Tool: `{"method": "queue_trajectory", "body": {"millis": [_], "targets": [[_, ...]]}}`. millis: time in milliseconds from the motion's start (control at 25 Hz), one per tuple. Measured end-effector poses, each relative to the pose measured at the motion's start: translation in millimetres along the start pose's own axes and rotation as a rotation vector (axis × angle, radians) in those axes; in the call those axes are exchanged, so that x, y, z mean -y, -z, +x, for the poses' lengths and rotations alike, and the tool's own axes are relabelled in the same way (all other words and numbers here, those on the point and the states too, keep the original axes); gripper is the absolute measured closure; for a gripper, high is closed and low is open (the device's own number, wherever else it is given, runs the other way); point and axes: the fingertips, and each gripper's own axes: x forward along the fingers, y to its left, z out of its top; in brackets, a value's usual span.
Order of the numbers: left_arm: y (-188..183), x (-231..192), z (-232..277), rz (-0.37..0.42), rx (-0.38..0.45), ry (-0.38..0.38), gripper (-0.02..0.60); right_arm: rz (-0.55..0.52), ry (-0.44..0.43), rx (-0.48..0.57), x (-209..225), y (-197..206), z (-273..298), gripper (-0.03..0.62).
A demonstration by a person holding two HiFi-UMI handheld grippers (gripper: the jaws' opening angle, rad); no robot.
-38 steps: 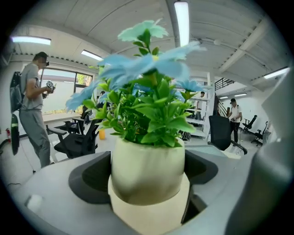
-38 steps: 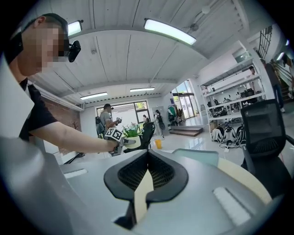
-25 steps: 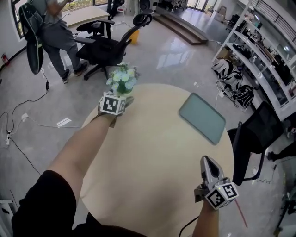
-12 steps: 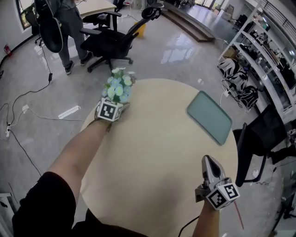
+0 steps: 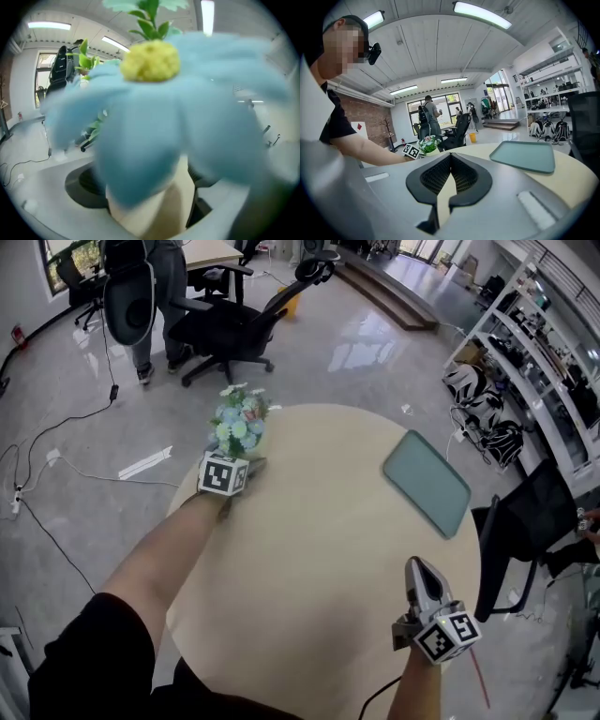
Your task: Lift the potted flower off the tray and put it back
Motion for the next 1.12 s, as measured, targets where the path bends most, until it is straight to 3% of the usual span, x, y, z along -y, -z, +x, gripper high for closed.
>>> {"method": "queue_trajectory", "body": {"millis": [360, 560, 920, 1120], "targets": [[14, 5, -61, -0.043, -0.033, 0.041, 0.066, -0.002, 0.026, -0.007, -20, -14, -16, 0.580], [4, 18, -112, -0.002, -0.019, 0.136, 0.066, 0.006, 0.083, 0.026, -32, -30, -35, 0.580], [-65, 47, -189, 0.037, 0.104, 0.335, 0.092, 0.013, 0.242, 0.086, -66, -59, -92, 0.579], [-114, 66, -240, 0.064, 0.216, 0.439, 0.179, 0.012, 0.325, 0.118, -84, -76, -127, 0.580]]}}
